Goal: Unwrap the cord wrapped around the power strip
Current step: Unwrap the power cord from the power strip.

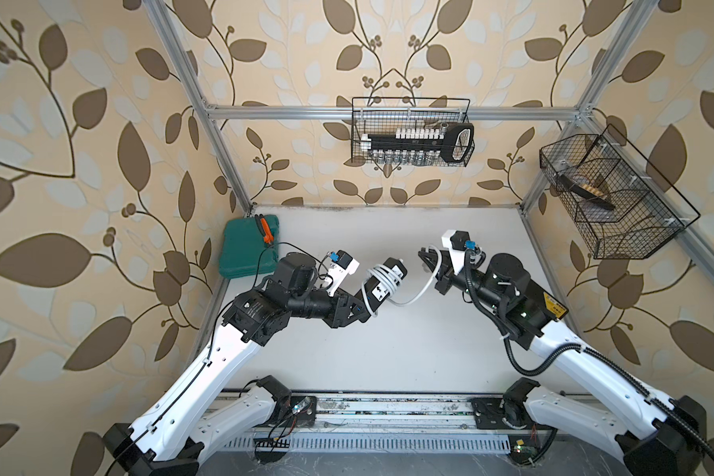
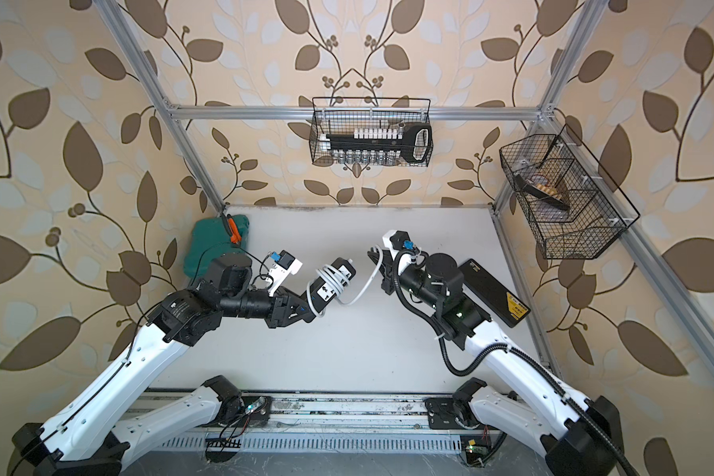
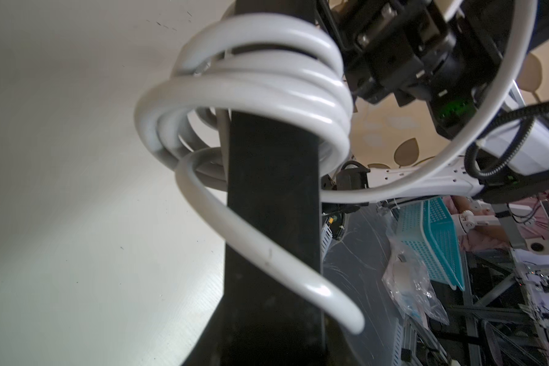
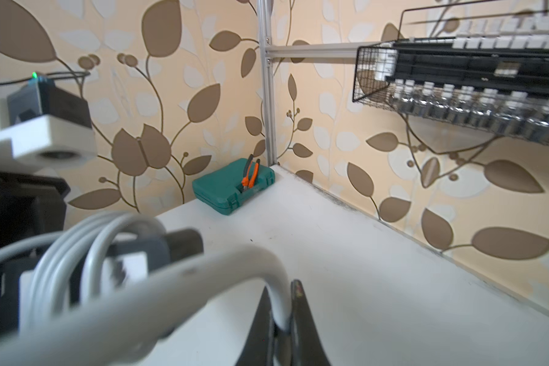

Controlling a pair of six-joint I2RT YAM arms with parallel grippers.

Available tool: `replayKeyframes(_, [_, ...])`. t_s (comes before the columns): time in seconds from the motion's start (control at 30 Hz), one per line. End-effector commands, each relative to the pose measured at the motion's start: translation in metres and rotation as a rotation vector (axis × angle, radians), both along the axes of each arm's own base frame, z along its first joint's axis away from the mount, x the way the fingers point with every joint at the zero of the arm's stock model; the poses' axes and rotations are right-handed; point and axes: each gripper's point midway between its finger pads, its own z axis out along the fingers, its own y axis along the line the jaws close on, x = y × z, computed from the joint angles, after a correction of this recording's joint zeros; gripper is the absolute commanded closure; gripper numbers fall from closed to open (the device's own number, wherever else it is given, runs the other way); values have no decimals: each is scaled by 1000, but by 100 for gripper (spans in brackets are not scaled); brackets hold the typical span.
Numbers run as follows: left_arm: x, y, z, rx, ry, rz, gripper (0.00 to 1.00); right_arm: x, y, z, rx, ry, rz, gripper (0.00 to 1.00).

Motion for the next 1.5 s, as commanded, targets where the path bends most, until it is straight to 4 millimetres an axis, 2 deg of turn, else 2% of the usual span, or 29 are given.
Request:
replayKeyframes(0.0, [36,2,44,-38,-166,97,100,-8,-20,-64,-90,82,-117,100])
replayKeyframes(0.13, [53,0,58,-52,-173,105,100,-31,-9,-101,-131,86,-91,99])
replayKeyframes(0.27, [61,-2,69,-58,-188,99,100,-50,12,-131,-164,114,-25,88])
replayKeyframes(0.3, [62,-2,72,-63,-191,95,100,-57,19,-139,-169,126,8,80])
replayKeyframes(0.37, [62,-2,79,-74,-199,87,100,-73,32,-153,-195,149,87,57])
replayKeyframes(0.43, [60,-3,87,-87,-209,66,100,-91,44,-160,-229,172,179,38])
replayKeyframes(0.47, [58,-4,90,-90,-211,53,100,-98,46,-161,-244,193,212,34])
replayKeyframes(0.53, [52,-5,96,-93,-216,16,100,-112,49,-149,-249,229,288,27])
replayKeyframes(0.63, [42,-5,95,-82,-221,-28,100,-128,46,-112,-182,226,345,20])
replayKeyframes(0.7, [35,-6,93,-91,-213,-65,100,-126,43,-91,-106,203,320,15])
replayKeyframes(0.8, [26,-10,89,-121,-195,-112,100,-113,50,-78,-16,177,282,16])
replayKeyframes(1.0, [12,-12,85,-164,-183,-160,100,-86,90,-77,-10,206,298,21])
replayKeyframes(1.13, [10,-10,83,-157,-175,-161,100,-81,114,-68,93,245,384,25])
replayKeyframes(1.23, [8,-10,84,-165,-181,-161,100,-76,124,-70,137,254,395,30])
replayKeyframes(1.47, [5,-10,87,-185,-179,-162,100,-60,144,-89,135,225,394,43])
